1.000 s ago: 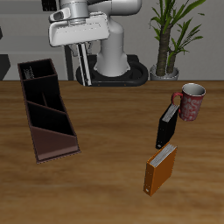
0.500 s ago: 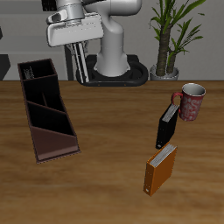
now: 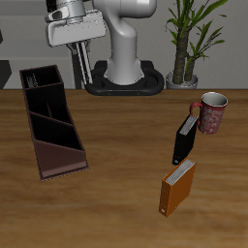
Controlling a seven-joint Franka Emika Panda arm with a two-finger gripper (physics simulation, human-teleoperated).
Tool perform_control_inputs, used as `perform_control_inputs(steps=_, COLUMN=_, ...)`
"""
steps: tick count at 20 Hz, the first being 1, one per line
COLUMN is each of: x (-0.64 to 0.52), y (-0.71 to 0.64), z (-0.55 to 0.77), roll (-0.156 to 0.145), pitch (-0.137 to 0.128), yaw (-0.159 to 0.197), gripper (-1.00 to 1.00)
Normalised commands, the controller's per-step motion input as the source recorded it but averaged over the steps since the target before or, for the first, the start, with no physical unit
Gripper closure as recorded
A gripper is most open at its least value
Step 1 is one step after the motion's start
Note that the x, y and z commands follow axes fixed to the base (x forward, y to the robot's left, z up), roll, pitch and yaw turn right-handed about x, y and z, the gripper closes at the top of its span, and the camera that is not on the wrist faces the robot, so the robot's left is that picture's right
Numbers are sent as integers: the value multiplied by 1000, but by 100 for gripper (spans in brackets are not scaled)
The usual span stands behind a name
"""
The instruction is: Place the left striped book into the right desk caddy's right compartment and place the right striped book into the right desk caddy's right compartment and place the orange book into the right desk caddy's left compartment
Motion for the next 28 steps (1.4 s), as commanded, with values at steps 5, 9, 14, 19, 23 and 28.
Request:
perform_control_inputs(steps=5, x=-391, y=-265, z=-31, roll=-108, pitch=3, yaw=10, gripper=100)
perform_control_inputs(steps=9, x=-338, y=-134, z=-16, roll=-51, pitch=-34, yaw=0, gripper=100)
perform_control_inputs(steps=14, x=-339, y=-72, z=-109, roll=0, pitch=-64, yaw=70, gripper=100)
perform_control_inputs(steps=19, x=-234, y=-28, z=-142, roll=10, pitch=-27, yaw=82, gripper=100)
perform_control_inputs(steps=23, x=-218, y=-121, z=41, roll=9, pitch=-58, yaw=128, gripper=100)
perform_control_inputs(steps=28, x=-51, y=-410, z=54, roll=-73, pitch=-32, yaw=12, gripper=100)
